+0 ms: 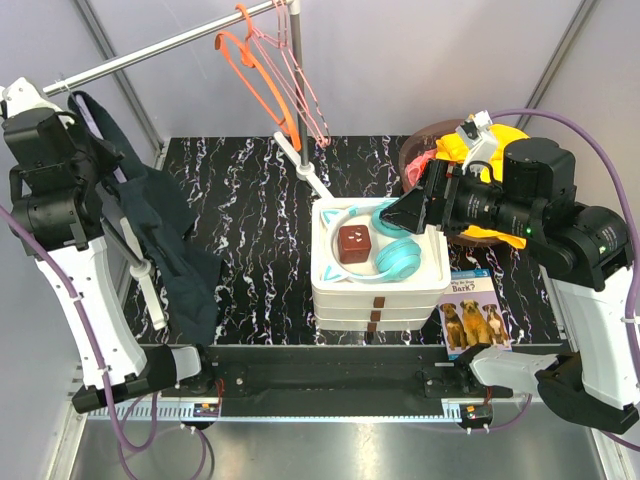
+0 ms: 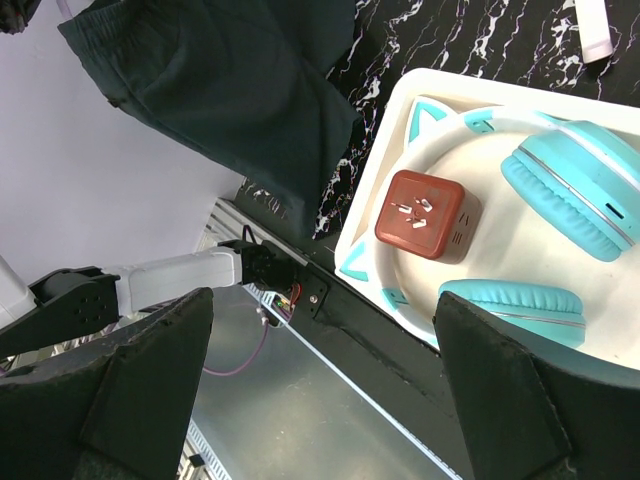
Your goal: Remove the shorts from the hanger
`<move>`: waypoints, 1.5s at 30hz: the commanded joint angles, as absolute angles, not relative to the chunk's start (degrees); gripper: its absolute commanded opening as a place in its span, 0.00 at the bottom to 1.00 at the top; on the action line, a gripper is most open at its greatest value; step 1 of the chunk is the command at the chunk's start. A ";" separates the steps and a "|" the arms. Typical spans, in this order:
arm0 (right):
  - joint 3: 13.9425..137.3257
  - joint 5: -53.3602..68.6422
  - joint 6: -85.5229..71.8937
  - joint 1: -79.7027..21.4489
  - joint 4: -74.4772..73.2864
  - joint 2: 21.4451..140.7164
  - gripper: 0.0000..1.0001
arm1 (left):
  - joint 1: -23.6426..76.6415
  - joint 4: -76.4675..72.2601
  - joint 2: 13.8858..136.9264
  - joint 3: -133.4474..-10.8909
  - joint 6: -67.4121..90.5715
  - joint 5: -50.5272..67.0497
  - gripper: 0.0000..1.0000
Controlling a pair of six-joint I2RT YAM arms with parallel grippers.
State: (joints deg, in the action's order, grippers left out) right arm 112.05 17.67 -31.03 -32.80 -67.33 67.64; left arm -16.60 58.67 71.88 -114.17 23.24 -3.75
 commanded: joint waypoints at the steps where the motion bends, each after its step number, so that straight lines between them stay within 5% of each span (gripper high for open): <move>1: 112.85 18.72 -29.53 -32.87 -65.04 67.50 1.00 | -16.61 51.24 71.19 -119.26 24.34 3.15 0.00; 29: 109.42 17.93 -29.44 -32.78 -64.69 66.09 1.00 | -16.70 43.94 59.68 -110.92 32.60 32.34 0.00; 45: 118.55 26.54 -25.31 -32.87 -63.72 75.67 1.00 | -16.79 44.03 52.74 -102.75 37.18 48.16 0.00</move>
